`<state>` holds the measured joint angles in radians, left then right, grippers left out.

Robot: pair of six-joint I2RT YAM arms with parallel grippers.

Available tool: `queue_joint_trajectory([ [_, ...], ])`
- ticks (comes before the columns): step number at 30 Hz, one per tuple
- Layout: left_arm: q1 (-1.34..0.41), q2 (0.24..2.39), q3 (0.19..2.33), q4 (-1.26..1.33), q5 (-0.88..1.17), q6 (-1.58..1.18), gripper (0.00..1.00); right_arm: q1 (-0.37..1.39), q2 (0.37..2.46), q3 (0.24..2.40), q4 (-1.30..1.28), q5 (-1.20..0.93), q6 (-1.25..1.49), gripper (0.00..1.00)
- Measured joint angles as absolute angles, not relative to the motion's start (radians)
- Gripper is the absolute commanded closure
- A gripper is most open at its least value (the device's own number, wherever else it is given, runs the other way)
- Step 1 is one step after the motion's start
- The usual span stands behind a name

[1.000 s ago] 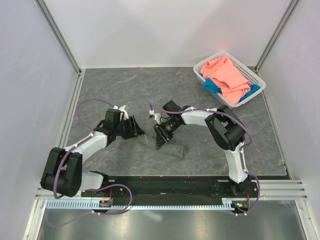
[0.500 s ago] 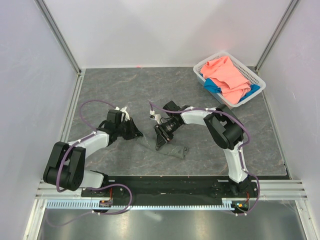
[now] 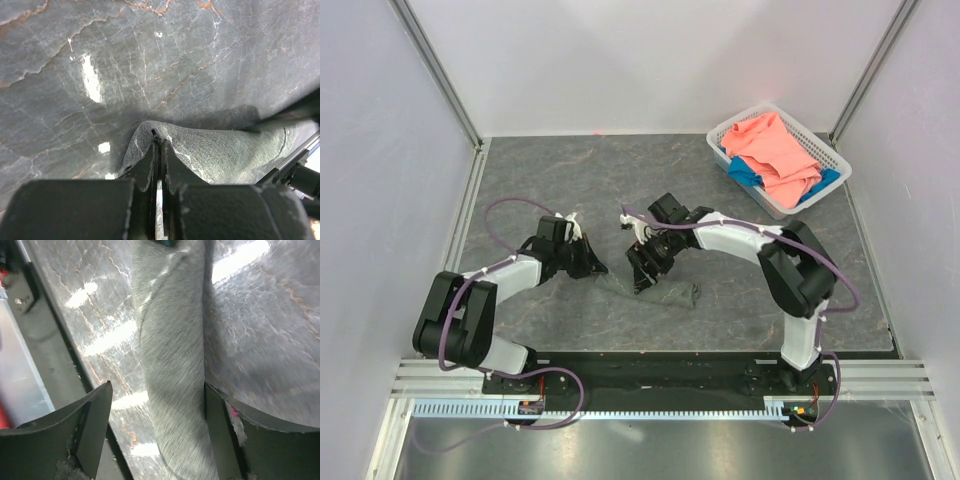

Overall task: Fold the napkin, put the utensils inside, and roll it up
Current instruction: Roll the napkin with the utensil

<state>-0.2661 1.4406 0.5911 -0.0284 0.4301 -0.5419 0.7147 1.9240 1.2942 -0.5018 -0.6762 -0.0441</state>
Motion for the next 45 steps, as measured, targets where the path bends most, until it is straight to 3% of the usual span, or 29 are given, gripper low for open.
queue_joint_trajectory([
  [7, -0.266, 1.49, 0.633, -0.061, 0.447, -0.542, 0.98, 0.842, 1.731, 1.187, -0.404, -0.448, -0.115, 0.12],
  [18, -0.266, 1.537, 0.681, -0.104, 0.454, -0.541, 0.98, 0.92, 1.772, 1.147, -0.371, -0.207, -0.21, 0.11],
  [28, -0.265, 1.573, 0.715, -0.126, 0.475, -0.536, 0.98, 0.92, 1.844, 1.147, -0.363, -0.133, -0.247, 0.18],
  [31, -0.265, 1.583, 0.724, -0.13, 0.482, -0.535, 0.97, 0.92, 1.846, 1.147, -0.359, -0.123, -0.247, 0.27],
  [34, -0.265, 1.588, 0.73, -0.133, 0.485, -0.533, 0.79, 0.923, 1.848, 1.148, -0.359, -0.12, -0.247, 0.42],
  [35, -0.265, 1.588, 0.731, -0.133, 0.485, -0.532, 0.65, 0.923, 1.85, 1.151, -0.36, -0.118, -0.24, 0.49],
  [36, -0.265, 1.589, 0.732, -0.134, 0.484, -0.53, 0.57, 0.923, 1.852, 1.154, -0.362, -0.118, -0.239, 0.52],
  [40, -0.266, 1.579, 0.745, -0.134, 0.473, -0.529, 0.34, 0.906, 1.86, 1.163, -0.366, -0.12, -0.211, 0.56],
  [42, -0.266, 1.559, 0.752, -0.144, 0.448, -0.529, 0.15, 0.89, 1.86, 1.164, -0.363, -0.13, -0.186, 0.57],
  [45, -0.265, 1.514, 0.762, -0.161, 0.407, -0.534, 0.12, 0.859, 1.86, 1.163, -0.363, -0.136, -0.141, 0.57],
])
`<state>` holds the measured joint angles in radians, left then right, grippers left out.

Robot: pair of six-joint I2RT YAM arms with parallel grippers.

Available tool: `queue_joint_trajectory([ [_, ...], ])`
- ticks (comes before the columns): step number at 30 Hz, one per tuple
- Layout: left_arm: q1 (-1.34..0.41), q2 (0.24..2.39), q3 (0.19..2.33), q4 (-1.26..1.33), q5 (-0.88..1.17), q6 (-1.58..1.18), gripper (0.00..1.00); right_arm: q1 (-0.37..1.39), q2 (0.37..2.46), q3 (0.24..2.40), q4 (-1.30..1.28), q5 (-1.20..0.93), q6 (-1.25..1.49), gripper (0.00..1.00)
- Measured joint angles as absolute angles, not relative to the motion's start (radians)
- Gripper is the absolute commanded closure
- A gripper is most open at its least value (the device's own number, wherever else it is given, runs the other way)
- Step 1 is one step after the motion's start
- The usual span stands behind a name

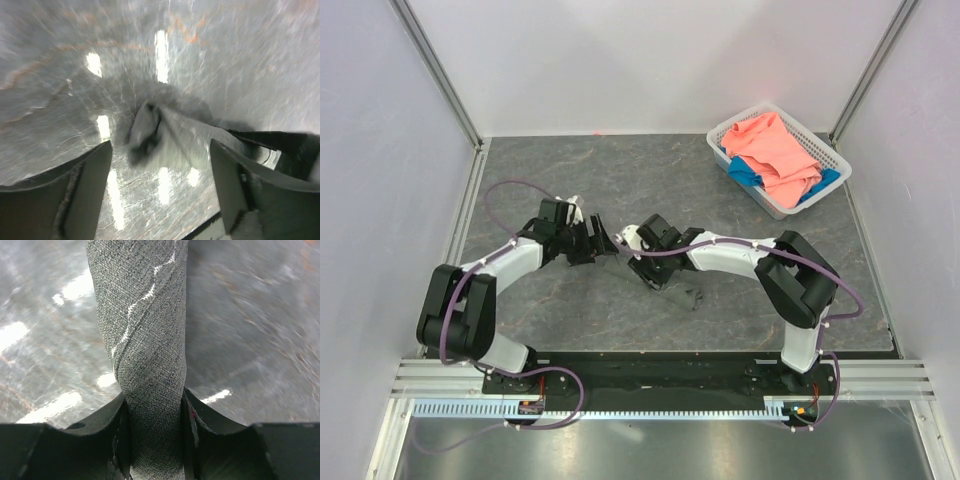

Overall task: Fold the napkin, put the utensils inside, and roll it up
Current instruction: Roll the napkin with the utensil

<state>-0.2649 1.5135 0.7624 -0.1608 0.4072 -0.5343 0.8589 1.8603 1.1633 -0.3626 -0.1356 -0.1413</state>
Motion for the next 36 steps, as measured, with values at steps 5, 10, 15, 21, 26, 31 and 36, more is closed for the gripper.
queue_joint_trajectory([
  [5, -0.248, 1.43, 0.782, -0.171, 0.353, -0.538, 0.11, 0.796, 1.861, 1.163, -0.358, -0.132, -0.027, 0.57],
  [10, -0.224, 1.365, 0.793, -0.194, 0.341, -0.542, 0.08, 0.746, 1.869, 1.169, -0.35, -0.104, 0.084, 0.57],
  [15, -0.194, 1.317, 0.831, -0.236, 0.41, -0.541, 0.07, 0.672, 1.903, 1.204, -0.321, -0.08, 0.168, 0.57],
  [21, -0.104, 1.255, 0.876, -0.296, 0.571, -0.527, 0.07, 0.597, 1.958, 1.269, -0.29, -0.027, 0.204, 0.55],
  [26, -0.019, 1.204, 0.901, -0.356, 0.667, -0.482, 0.07, 0.565, 1.982, 1.304, -0.284, -0.023, 0.208, 0.44],
  [31, 0.051, 1.192, 0.908, -0.386, 0.72, -0.431, 0.07, 0.56, 1.985, 1.313, -0.279, -0.049, 0.204, 0.27],
  [36, 0.084, 1.188, 0.909, -0.407, 0.746, -0.394, 0.06, 0.559, 1.981, 1.315, -0.276, -0.083, 0.195, 0.13],
])
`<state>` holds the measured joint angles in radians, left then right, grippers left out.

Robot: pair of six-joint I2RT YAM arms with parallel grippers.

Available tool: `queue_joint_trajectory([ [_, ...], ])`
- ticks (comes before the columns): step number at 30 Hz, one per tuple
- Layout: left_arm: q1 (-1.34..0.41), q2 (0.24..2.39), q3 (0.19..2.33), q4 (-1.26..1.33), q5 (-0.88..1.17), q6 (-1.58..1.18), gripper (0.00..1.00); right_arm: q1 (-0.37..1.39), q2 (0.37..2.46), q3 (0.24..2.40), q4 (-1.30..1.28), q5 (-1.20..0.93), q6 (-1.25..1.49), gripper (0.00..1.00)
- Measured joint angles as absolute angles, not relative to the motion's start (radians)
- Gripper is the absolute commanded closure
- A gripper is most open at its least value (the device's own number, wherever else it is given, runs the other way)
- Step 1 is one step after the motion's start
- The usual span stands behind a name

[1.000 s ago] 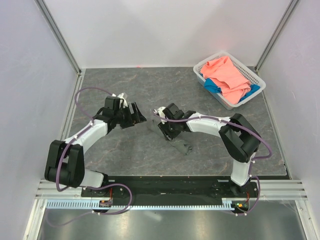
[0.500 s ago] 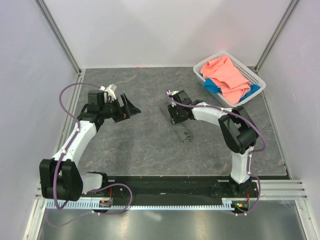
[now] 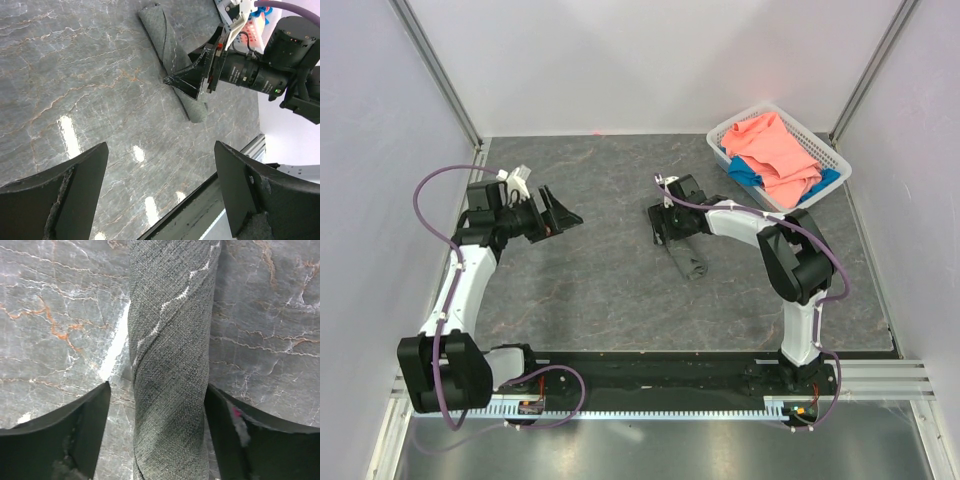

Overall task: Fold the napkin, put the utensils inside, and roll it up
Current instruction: Roll the napkin with the utensil

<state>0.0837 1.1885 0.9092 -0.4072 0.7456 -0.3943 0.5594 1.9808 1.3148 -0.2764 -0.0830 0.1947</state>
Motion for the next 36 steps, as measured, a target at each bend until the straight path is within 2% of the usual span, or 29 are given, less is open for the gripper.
queue_joint_trajectory([
  [3, 0.089, 1.182, 0.915, -0.418, 0.752, -0.379, 0.05, 0.556, 1.977, 1.316, -0.284, -0.091, 0.19, 0.02],
  [8, 0.09, 1.159, 0.935, -0.418, 0.76, -0.363, 0.05, 0.534, 1.948, 1.319, -0.335, -0.089, 0.186, 0.02],
  [14, 0.097, 1.1, 0.936, -0.417, 0.699, -0.352, 0.03, 0.512, 1.786, 1.306, -0.347, -0.08, 0.169, 0.02],
  [24, 0.107, 0.925, 0.863, -0.384, 0.566, -0.343, 0.03, 0.488, 1.252, 0.869, -0.071, -0.052, 0.16, 0.02],
  [30, 0.107, 0.784, 0.809, -0.329, 0.501, -0.337, 0.03, 0.456, 1.097, 0.63, 0.087, 0.003, 0.179, 0.02],
  [36, 0.107, 0.746, 0.789, -0.295, 0.489, -0.335, 0.03, 0.453, 0.991, 0.536, 0.16, 0.064, 0.187, 0.02],
])
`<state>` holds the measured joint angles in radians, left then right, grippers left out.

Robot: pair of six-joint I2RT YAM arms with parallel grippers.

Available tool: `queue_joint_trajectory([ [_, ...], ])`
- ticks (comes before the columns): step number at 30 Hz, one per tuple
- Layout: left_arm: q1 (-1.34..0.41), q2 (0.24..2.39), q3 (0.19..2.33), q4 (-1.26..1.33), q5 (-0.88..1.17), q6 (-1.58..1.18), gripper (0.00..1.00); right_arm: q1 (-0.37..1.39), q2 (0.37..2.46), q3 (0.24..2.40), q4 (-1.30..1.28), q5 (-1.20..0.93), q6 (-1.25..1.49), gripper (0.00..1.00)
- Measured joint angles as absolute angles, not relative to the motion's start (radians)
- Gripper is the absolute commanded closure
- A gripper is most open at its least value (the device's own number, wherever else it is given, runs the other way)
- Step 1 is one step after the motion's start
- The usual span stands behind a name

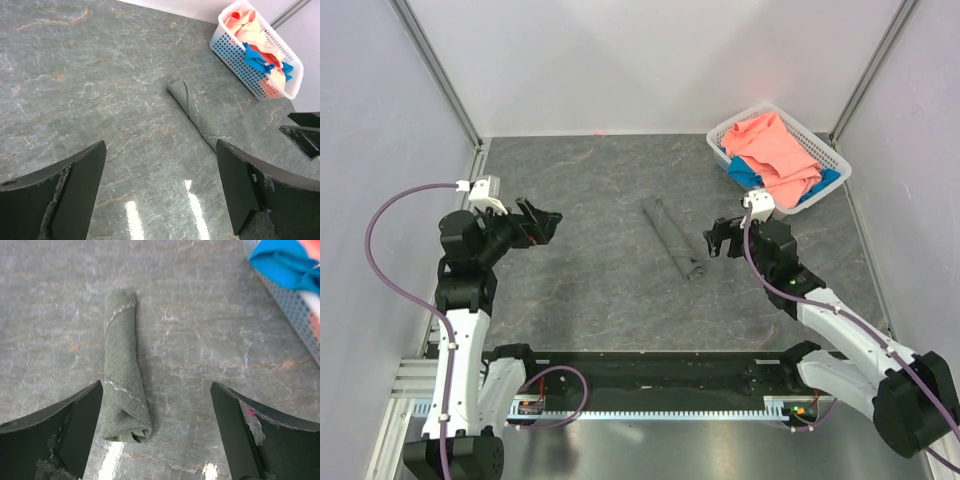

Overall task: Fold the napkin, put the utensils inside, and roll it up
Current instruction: Roll the napkin with the utensil

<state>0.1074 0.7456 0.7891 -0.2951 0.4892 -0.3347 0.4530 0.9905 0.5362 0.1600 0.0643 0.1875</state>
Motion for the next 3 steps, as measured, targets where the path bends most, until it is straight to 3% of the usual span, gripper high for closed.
queue_joint_trajectory([
  [3, 0.107, 0.746, 0.782, -0.286, 0.489, -0.334, 0.03, 0.453, 0.96, 0.53, 0.179, 0.081, 0.187, 0.02],
])
